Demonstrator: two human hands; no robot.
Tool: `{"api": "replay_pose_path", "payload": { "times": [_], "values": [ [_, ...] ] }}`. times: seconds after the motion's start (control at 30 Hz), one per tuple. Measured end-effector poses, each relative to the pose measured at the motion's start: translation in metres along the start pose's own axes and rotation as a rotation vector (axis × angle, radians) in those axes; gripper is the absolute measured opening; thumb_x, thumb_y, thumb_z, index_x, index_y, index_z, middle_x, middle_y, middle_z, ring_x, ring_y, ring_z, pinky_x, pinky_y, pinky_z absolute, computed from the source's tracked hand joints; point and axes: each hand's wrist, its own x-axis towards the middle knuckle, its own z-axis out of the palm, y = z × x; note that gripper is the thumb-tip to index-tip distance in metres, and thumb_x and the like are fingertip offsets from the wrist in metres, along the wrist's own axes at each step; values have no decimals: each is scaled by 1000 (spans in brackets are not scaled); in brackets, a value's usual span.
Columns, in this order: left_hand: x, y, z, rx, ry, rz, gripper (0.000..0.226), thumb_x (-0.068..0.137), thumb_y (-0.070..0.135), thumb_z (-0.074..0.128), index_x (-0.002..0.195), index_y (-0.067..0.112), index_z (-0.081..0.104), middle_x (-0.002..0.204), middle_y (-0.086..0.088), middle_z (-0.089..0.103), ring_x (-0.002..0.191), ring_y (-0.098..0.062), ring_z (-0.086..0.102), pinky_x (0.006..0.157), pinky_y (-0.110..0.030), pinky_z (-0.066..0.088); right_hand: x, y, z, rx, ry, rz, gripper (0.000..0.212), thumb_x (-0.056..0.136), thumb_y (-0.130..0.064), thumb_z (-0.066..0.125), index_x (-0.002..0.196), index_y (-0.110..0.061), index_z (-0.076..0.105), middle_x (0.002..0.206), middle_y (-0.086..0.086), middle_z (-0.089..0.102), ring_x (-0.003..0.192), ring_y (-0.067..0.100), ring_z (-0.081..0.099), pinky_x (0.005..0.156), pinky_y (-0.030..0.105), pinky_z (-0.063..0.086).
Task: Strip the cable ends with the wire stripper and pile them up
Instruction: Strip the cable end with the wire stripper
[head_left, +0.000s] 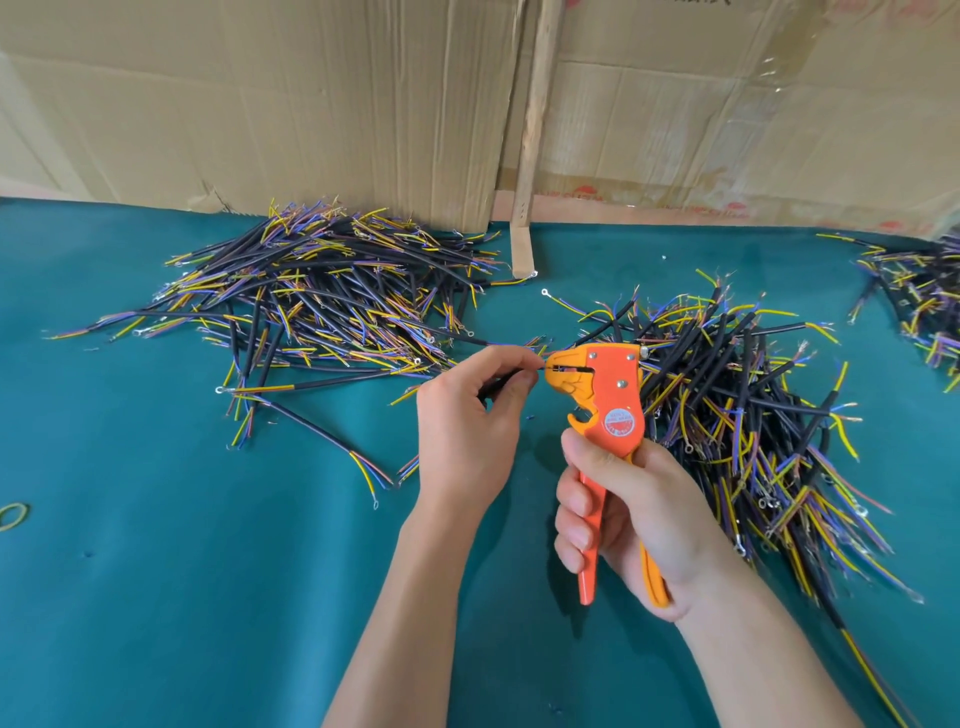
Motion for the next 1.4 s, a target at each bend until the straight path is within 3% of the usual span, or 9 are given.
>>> {"api": "replay_pose_path", "payload": {
  "times": [0.17, 0.27, 0.43, 0.67, 0.9, 1.1, 1.4],
  "values": [
    [0, 4, 0, -86, 2, -27, 22, 90, -1, 68, 91, 20, 76, 87, 10, 77, 86, -12, 73, 82, -36, 59, -2, 1, 7, 30, 2, -19, 37, 84, -27, 79, 60, -18, 52, 58, 9, 41, 41, 23, 39, 43, 33, 41],
    [-1, 4, 1, -92, 1, -33, 22, 90, -2, 68, 92, 18, 77, 88, 10, 77, 87, -11, 73, 82, -35, 59, -1, 2, 8, 39, -4, -19, 30, 81, -27, 77, 62, -17, 56, 59, 9, 40, 42, 23, 38, 44, 33, 41],
    [-2, 1, 2, -63, 7, -40, 21, 90, -1, 68, 94, 16, 78, 86, 12, 77, 83, -9, 72, 80, -31, 58, 0, 1, 1, 71, -99, -3, 19, 77, -11, 79, 83, -11, 61, 66, 12, 44, 51, 27, 46, 50, 38, 46],
    [-2, 0, 0, -47, 44, -32, 20, 90, 0, 69, 93, 19, 77, 84, 14, 76, 80, -4, 70, 75, -20, 53, -1, -3, -7, 59, -182, -5, 38, 70, -3, 81, 104, -3, 63, 82, 21, 54, 69, 36, 58, 65, 50, 55],
    [-2, 2, 1, -39, 36, -25, 22, 90, -1, 69, 91, 20, 77, 84, 15, 75, 79, -3, 70, 75, -18, 53, 0, -2, -8, 16, -161, -17, 28, 76, 4, 74, 101, -2, 64, 78, 20, 54, 68, 35, 58, 65, 49, 55],
    [-3, 2, 1, -49, 28, -19, 22, 90, -1, 68, 92, 18, 78, 85, 15, 76, 80, -4, 71, 76, -17, 53, 1, -1, -8, -2, -147, -16, 27, 71, -14, 85, 89, -9, 65, 72, 15, 48, 61, 32, 53, 59, 45, 53],
    [-3, 2, 1, -29, 25, -9, 20, 89, 0, 70, 91, 18, 79, 84, 14, 76, 77, -8, 71, 74, -20, 54, 1, 0, -8, 13, -166, -22, 28, 72, -17, 86, 87, -11, 64, 68, 11, 45, 56, 29, 50, 54, 42, 50]
  ]
}}
